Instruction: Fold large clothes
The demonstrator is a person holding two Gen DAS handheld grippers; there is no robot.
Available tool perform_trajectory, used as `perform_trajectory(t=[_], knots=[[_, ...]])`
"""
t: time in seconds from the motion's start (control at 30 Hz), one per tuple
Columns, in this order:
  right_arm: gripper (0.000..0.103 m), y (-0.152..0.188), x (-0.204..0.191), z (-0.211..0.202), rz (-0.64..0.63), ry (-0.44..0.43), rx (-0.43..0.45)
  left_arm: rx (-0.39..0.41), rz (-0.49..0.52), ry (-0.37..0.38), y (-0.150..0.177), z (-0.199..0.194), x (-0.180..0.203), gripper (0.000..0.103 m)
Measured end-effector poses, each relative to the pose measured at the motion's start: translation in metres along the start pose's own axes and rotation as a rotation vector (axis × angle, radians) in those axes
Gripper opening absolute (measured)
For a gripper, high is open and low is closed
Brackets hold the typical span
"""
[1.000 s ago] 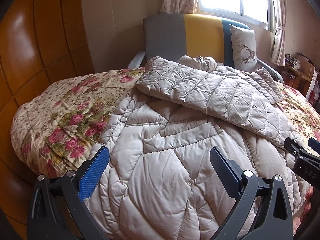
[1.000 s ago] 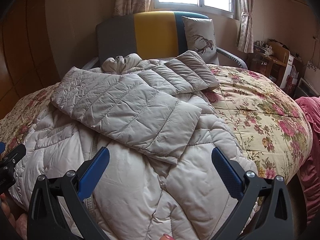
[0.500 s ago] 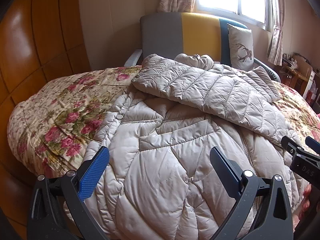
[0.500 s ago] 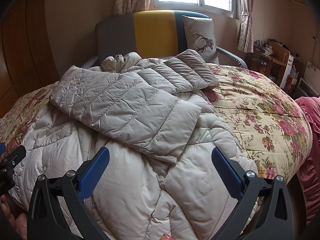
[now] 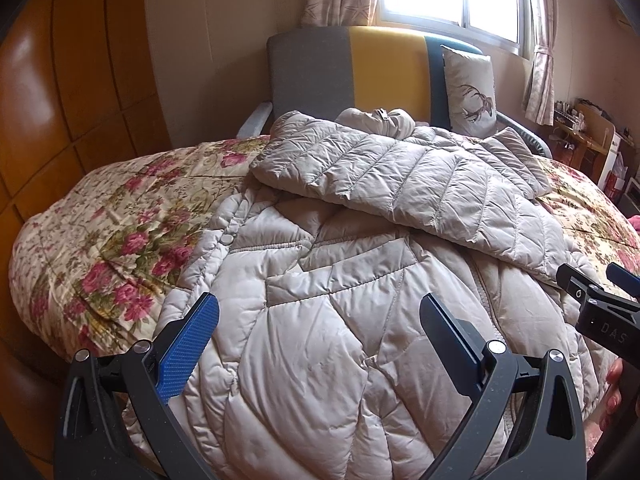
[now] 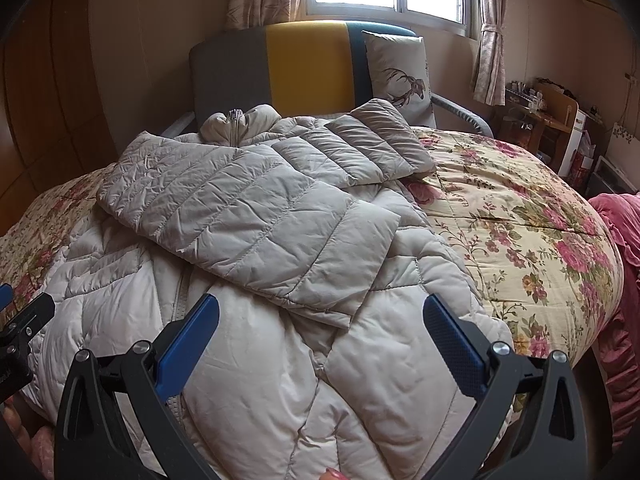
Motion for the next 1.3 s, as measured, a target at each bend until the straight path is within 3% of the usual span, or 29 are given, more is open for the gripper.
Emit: perform_trajectory(t=[0.13,0.27,0.4,0.57,0.8,0.97,1.1,1.17,1.3], knots=[[0.101,-0.001,0.003,0.000,0.002,0.003,0.005,0.004,0.033,0.047,-0.006,0.004,0.007,0.099],[0.101,-0.002,0.006,0.001,0.007,0.022,0.012,-0.016,0.050,0.148,-0.014,0.013,0.015,0.099],[0.101,-0.004,0.017,0.006,0.032,0.101,0.009,-0.035,0.076,0.241,-0.027,0.028,0.031,0.099],[0.101,-0.006,0.044,0.024,0.084,0.284,-0.052,-0.049,0.203,0.281,-0.043,0.052,0.066,0.099],[0.101,-0.007,0.084,0.040,0.144,0.416,-0.122,-0.050,0.297,0.344,-0.052,0.085,0.112,0.099],[0.101,-0.007,0.095,0.047,0.157,0.446,-0.151,-0.128,0.350,0.394,-0.047,0.117,0.134,0.099],[0.101,-0.005,0.098,0.052,0.169,0.445,-0.172,-0.181,0.385,0.376,-0.038,0.139,0.144,0.099],[0.101,-0.004,0.098,0.053,0.164,0.444,-0.179,-0.182,0.395,0.363,-0.034,0.146,0.143,0.086],[0.101,-0.003,0.095,0.056,0.155,0.436,-0.192,-0.188,0.372,0.377,-0.030,0.151,0.137,0.043]])
Point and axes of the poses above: each gripper's, at about its wrist camera, not at the fingertips, and z roughly the way its jaws point, x to its right, y to its underside, the point moved 1 cm from there along z, roughly the way its jaws point, and after that the axes turned 14 degrees about y, right-handed, at the moved point
